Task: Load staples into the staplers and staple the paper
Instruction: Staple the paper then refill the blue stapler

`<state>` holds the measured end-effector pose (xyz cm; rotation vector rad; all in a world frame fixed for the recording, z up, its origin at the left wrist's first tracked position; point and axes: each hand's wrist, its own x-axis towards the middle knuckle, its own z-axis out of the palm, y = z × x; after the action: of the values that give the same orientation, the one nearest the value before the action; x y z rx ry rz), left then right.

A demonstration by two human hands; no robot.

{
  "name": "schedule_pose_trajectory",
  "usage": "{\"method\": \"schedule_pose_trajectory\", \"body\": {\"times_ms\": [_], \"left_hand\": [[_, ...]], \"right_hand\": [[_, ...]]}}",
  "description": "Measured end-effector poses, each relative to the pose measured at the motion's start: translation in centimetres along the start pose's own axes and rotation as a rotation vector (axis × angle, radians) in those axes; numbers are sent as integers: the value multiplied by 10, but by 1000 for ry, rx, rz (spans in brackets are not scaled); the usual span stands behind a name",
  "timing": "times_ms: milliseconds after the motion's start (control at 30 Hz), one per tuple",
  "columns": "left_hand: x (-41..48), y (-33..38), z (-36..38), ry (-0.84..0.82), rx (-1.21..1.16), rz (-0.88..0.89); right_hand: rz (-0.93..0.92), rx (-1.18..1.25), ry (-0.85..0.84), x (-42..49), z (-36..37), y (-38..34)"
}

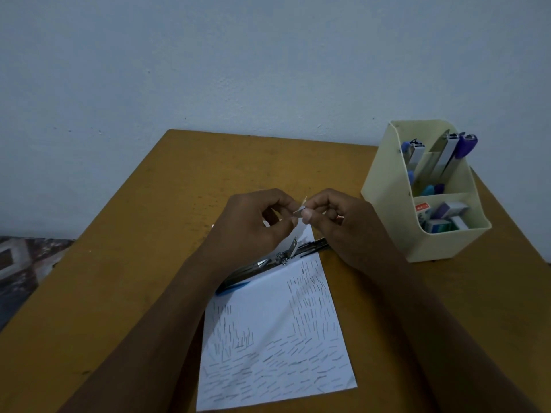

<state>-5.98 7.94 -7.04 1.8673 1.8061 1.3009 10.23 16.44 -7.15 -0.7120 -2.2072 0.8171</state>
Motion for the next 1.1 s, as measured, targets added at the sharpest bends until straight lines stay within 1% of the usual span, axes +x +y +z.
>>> {"method": "schedule_pose_trajectory", "body": {"times_ms": [133, 300, 500, 633, 733, 867, 1000, 1100], "left_hand": [[1, 0, 1, 28, 62, 47], [2, 0, 1, 16, 120, 83], [2, 1, -1, -28, 156, 77], [0, 0, -6, -73, 82, 7], [-2, -2, -15, -158, 0, -70], [-3, 0, -25, -261, -43, -93], [-5, 6, -23, -305, -61, -106], [-5, 7, -17, -324, -37, -88]], "right_hand": [[-2, 10, -4, 0, 0, 1], [-26, -10, 46, -1, -1, 1], [-93, -48, 49, -1, -1, 0], [-72, -38, 39, -2, -3, 2], [-45, -34, -8, -3, -6, 2], [16, -8, -136, -5, -15, 3], [35, -53, -219, -5, -19, 8], [46, -33, -257, -6, -20, 8]]}}
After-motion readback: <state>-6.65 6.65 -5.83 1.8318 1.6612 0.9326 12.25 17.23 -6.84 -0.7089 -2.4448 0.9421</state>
